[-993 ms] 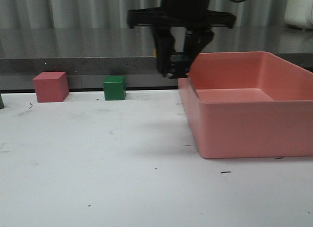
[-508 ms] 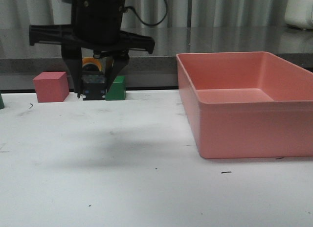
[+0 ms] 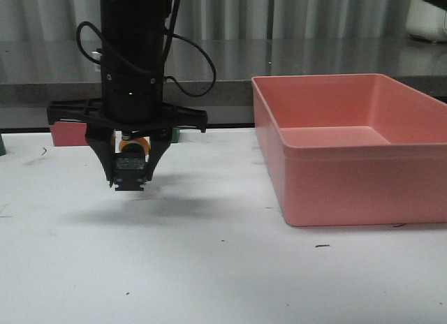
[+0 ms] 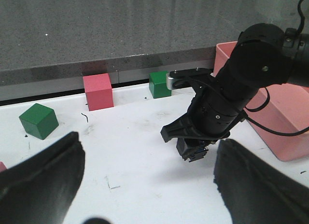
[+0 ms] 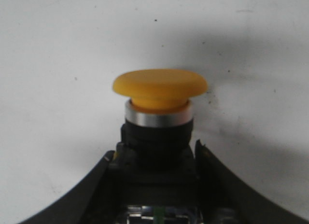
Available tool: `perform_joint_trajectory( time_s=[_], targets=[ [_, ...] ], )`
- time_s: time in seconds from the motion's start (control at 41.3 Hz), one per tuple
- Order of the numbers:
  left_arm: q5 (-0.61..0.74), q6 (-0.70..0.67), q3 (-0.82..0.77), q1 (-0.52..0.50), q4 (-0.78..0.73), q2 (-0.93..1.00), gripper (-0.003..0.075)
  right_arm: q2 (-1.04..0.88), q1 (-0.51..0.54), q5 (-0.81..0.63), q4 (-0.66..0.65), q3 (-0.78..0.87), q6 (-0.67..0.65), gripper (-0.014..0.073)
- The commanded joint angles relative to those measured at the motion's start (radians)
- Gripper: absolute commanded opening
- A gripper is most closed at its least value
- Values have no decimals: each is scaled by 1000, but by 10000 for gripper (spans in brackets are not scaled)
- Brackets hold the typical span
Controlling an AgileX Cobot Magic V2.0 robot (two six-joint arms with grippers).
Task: Place and stand button with both arms
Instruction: 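Carry the button with the right gripper out of the bin onto the table, then open the right gripper to release the button and raise it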
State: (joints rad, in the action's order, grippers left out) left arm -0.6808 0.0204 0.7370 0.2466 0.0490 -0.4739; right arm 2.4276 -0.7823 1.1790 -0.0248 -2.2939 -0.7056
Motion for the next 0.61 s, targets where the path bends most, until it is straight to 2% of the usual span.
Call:
perform_joint_trajectory(
  time_s=[0.0, 0.412, 0.581],
  targets=[
    [79, 0, 36, 8, 11, -13, 545, -63, 1, -38, -14, -35, -23, 290],
    [79, 0, 36, 8, 11, -13, 546, -10, 1, -64, 11, -35, -34, 297],
    [79, 0, 36, 8, 11, -13, 545, -9, 1, -79, 11, -35, -34, 420]
  ],
)
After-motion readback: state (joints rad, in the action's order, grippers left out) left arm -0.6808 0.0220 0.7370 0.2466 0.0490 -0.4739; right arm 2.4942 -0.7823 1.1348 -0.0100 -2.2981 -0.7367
